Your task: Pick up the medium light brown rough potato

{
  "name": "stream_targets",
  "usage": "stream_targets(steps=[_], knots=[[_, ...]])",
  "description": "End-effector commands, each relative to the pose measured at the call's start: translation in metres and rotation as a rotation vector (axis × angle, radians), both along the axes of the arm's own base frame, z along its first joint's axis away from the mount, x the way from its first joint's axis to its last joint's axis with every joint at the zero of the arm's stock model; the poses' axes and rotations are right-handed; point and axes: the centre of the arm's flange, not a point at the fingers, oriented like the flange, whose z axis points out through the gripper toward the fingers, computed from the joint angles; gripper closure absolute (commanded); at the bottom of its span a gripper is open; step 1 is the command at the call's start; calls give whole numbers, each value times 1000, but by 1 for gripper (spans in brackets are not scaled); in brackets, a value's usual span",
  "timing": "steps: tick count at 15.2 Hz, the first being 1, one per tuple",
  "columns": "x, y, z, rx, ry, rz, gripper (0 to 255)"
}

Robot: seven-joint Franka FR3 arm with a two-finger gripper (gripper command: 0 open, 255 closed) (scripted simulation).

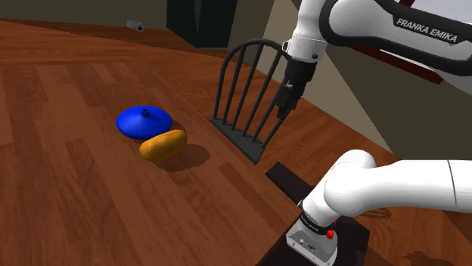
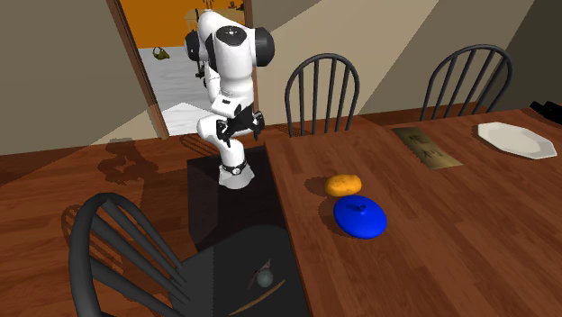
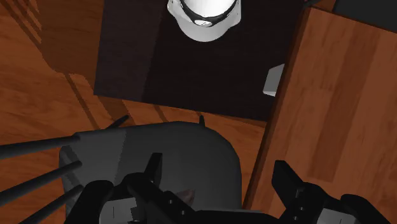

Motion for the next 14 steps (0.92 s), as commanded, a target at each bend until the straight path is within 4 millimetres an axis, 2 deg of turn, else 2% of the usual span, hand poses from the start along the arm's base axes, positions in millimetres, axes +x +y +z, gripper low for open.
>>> stream_targets(steps=[1,8,14], knots=[[0,0,0,0,0,0,0],[59,69,-15,-85,-85,293,0],[93,139,-30,-157,-158,544,0]])
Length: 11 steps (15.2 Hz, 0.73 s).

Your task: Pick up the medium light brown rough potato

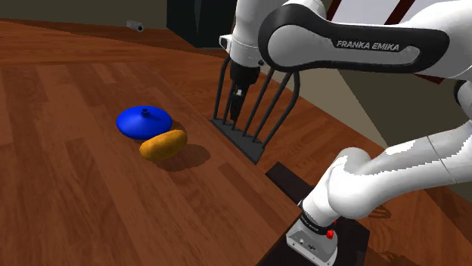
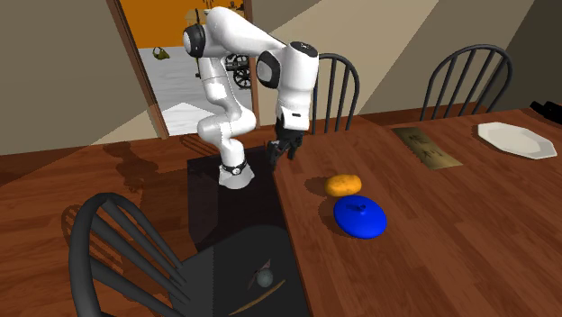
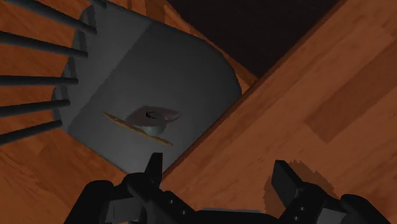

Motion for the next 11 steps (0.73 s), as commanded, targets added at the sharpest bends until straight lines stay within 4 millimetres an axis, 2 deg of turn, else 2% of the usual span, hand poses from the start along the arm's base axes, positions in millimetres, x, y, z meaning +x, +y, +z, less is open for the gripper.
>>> stream_targets(steps=[1,6,11], knots=[[9,25,-5,-24,-26,87,0],[22,88,-21,-84,-87,297,0],[23,151,-40,-145,-148,506,0]])
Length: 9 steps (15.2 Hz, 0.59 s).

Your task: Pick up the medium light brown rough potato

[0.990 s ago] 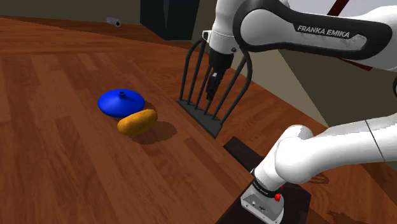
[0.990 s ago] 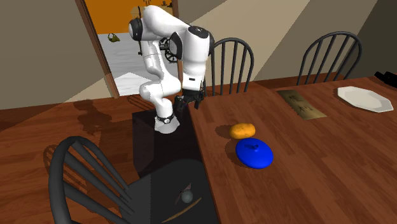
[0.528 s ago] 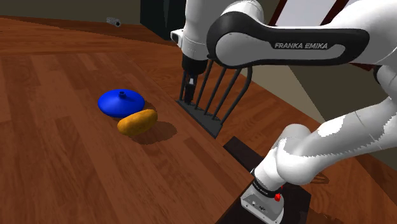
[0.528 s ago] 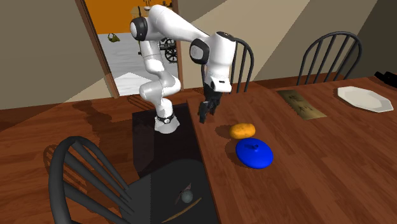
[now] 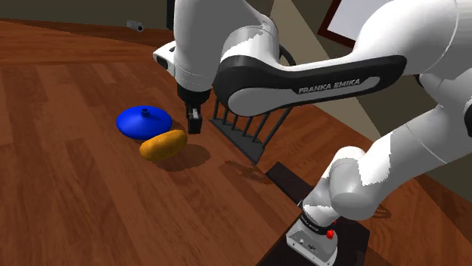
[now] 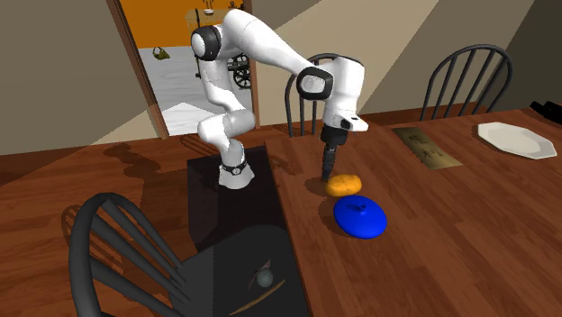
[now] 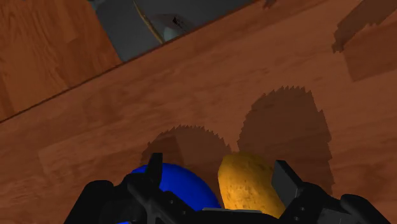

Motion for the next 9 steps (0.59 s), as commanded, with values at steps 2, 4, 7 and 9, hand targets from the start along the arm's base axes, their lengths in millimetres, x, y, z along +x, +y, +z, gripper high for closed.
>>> stream_targets(steps=[2,4,7,9], knots=[[-5,42,-11,-35,-38,129,0],[-10,66,-20,-59,-62,213,0],[-21,101,-35,-96,-99,338,0],[-24,108,-44,-104,-107,366,0]])
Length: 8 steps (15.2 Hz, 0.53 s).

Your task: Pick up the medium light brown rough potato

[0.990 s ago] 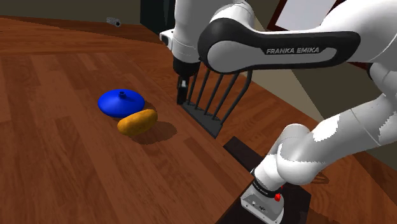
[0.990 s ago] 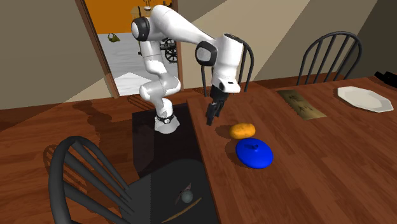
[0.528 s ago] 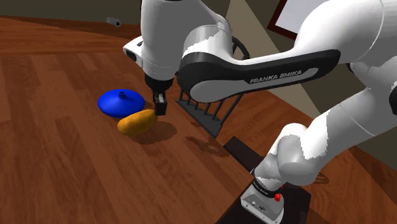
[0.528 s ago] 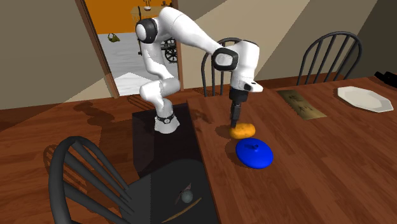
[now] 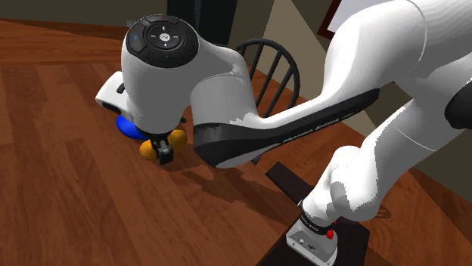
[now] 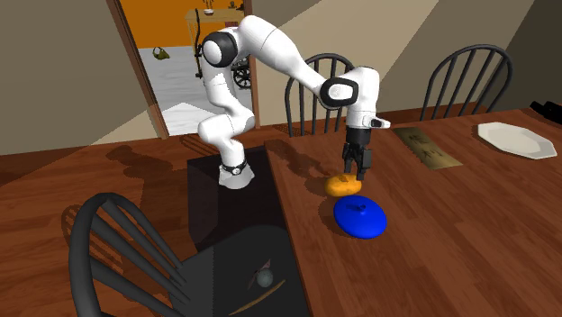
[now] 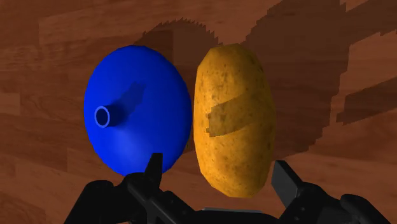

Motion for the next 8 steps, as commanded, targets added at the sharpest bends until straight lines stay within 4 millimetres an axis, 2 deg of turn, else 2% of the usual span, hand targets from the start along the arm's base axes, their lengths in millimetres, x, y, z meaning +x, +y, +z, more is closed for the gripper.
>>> stream_targets(steps=[1,6,8], knots=[[-1,5,-8,-5,-6,18,0],[-1,5,-34,-5,-6,18,0],[-1,5,-37,-5,-6,18,0]])
